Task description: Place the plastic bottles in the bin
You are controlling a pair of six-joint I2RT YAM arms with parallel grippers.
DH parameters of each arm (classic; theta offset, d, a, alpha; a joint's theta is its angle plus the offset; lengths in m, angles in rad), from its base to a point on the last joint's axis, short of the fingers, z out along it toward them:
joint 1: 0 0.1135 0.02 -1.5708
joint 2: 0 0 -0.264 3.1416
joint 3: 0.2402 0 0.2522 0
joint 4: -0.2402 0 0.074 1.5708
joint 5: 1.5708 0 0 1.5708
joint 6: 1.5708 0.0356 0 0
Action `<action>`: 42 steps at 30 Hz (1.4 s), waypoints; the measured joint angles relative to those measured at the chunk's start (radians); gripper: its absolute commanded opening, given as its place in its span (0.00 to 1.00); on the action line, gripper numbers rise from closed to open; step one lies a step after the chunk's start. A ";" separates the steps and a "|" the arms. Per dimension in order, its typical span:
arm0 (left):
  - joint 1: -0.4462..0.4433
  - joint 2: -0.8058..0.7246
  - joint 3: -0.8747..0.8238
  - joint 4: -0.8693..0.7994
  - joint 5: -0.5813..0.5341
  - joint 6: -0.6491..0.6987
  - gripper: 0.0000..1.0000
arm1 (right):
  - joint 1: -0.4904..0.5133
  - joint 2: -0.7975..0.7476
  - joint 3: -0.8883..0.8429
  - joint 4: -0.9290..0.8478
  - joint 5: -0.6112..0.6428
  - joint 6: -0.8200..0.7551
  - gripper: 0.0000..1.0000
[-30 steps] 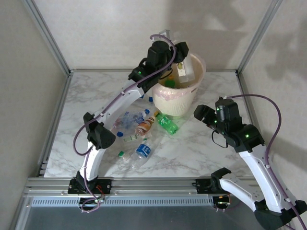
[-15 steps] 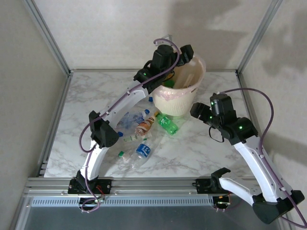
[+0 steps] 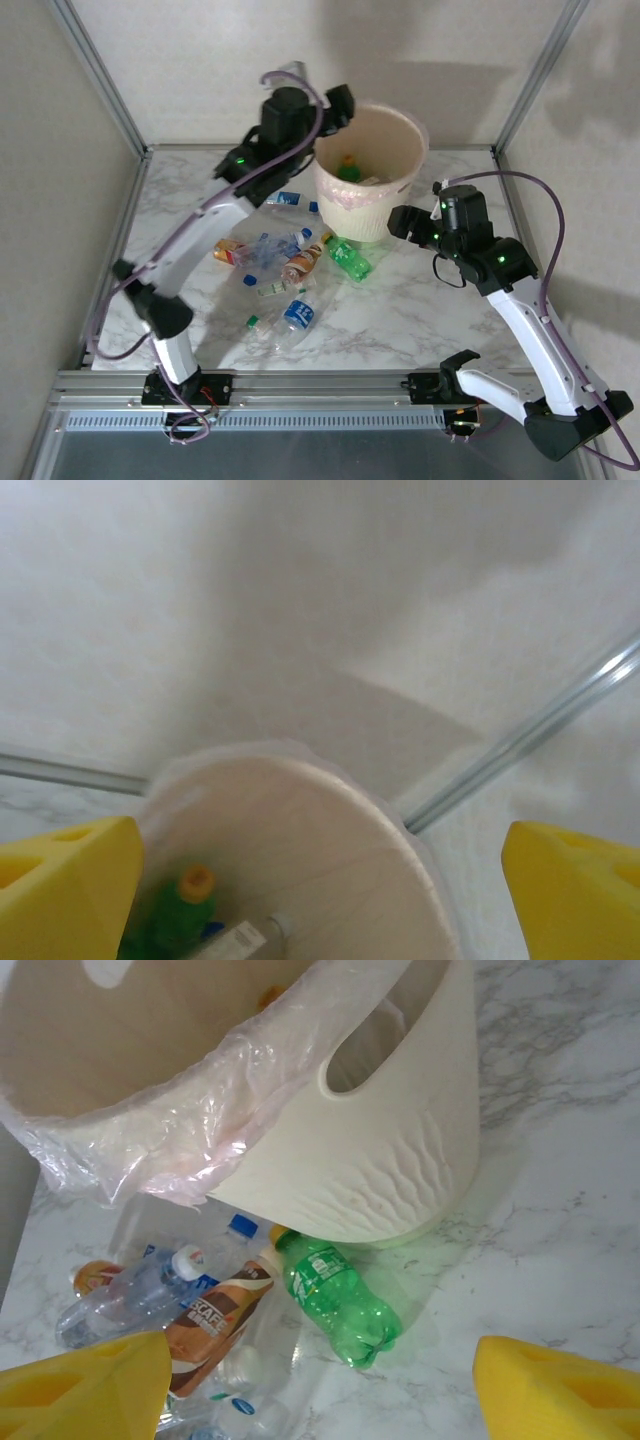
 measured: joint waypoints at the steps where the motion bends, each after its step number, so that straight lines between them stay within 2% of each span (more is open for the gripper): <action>1: 0.016 -0.061 -0.050 -0.005 -0.009 -0.006 0.89 | 0.000 -0.001 0.000 0.003 -0.010 -0.003 0.79; 4: 0.092 -0.215 -0.208 -0.016 -0.027 -0.037 0.89 | 0.003 -0.014 -0.013 0.023 -0.029 -0.013 0.79; 8: 0.229 -0.338 -0.422 -0.045 -0.001 -0.099 0.87 | 0.029 -0.040 -0.052 0.037 -0.050 -0.012 0.76; 11: 0.323 -0.357 -0.558 -0.065 0.060 -0.132 0.85 | 0.083 -0.050 -0.080 0.045 -0.045 0.006 0.76; 15: 0.383 -0.312 -0.640 -0.103 0.149 -0.149 0.84 | 0.171 -0.072 -0.117 0.048 -0.029 0.044 0.76; 20: 0.406 -0.211 -0.632 -0.101 0.218 -0.190 0.84 | 0.244 -0.074 -0.119 0.051 0.019 0.091 0.76; 25: 0.406 -0.028 -0.498 -0.127 0.268 -0.252 0.82 | 0.309 -0.079 -0.126 0.052 0.061 0.133 0.76; 36: 0.406 0.295 -0.332 -0.166 0.360 -0.356 0.81 | 0.349 -0.076 -0.143 0.053 0.095 0.174 0.78; 42: 0.405 0.366 -0.320 -0.187 0.385 -0.414 0.82 | 0.351 -0.051 -0.143 0.053 0.119 0.174 0.79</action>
